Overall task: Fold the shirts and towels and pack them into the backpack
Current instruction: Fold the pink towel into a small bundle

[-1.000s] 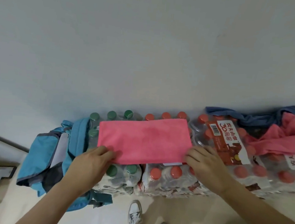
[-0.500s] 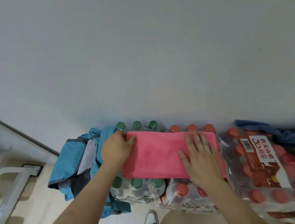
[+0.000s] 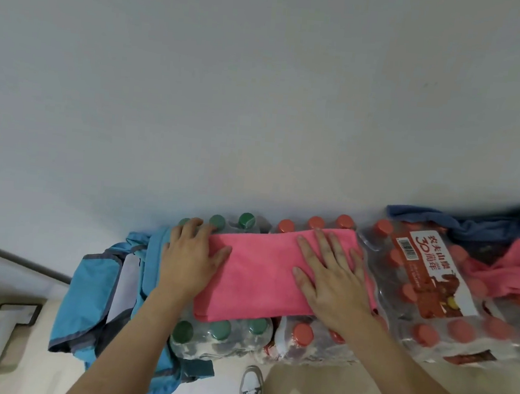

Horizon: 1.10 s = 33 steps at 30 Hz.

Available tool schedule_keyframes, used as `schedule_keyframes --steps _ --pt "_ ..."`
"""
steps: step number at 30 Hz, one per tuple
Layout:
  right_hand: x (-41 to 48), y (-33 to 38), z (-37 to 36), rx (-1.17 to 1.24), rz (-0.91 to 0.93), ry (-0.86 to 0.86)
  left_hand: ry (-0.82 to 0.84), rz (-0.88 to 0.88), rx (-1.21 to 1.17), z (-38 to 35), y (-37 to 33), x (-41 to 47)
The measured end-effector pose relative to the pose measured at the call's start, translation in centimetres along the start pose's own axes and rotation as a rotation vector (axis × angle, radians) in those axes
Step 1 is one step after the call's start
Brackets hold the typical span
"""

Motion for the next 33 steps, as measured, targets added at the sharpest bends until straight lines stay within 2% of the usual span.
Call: schedule_keyframes --steps 3,7,10,14,19,23,25,29,30,33 --pt "0.1 -0.1 0.1 -0.008 -0.016 -0.007 -0.073 -0.055 -0.052 0.3 -0.1 -0.1" --pt "0.0 1.3 0.9 0.044 -0.035 -0.017 0.01 -0.028 -0.231 1.0 -1.1 -0.7" --pt "-0.5 4.7 1.9 0.146 0.051 -0.094 0.044 -0.002 -0.396 1.5 -1.5 -1.4" --pt "-0.3 8.5 0.7 0.235 0.157 -0.069 0.088 0.053 -0.667 1.8 -0.3 -3.1" --pt "0.2 9.5 -0.6 0.157 0.085 -0.025 0.121 0.05 -0.723 0.8 -0.1 -5.3" --pt "-0.1 9.9 0.1 0.196 0.102 0.006 0.128 0.156 -1.06 0.7 0.0 -5.7" --pt "-0.8 10.0 1.1 0.35 0.14 0.038 0.153 0.16 -1.186 1.6 -0.6 -6.0" --pt "-3.5 11.1 3.5 1.129 0.139 0.235 0.262 0.054 -1.305 3.1 -2.5 -6.2" --pt "-3.9 11.5 4.1 1.24 0.166 0.247 0.31 0.016 -1.294 3.3 -2.9 -6.2" --pt "-4.6 12.0 5.2 1.291 0.226 0.209 0.417 -0.072 -1.259 3.6 -4.2 -5.9"
Point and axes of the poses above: each hand's wrist, its own x-axis towards the middle knuckle, its own z-axis out of the back of the hand, y = z × x, the point moved 4 cm from there along x, towards the middle knuckle, and after that the axes turned 8 degrees about y, right-handed, at the moved point
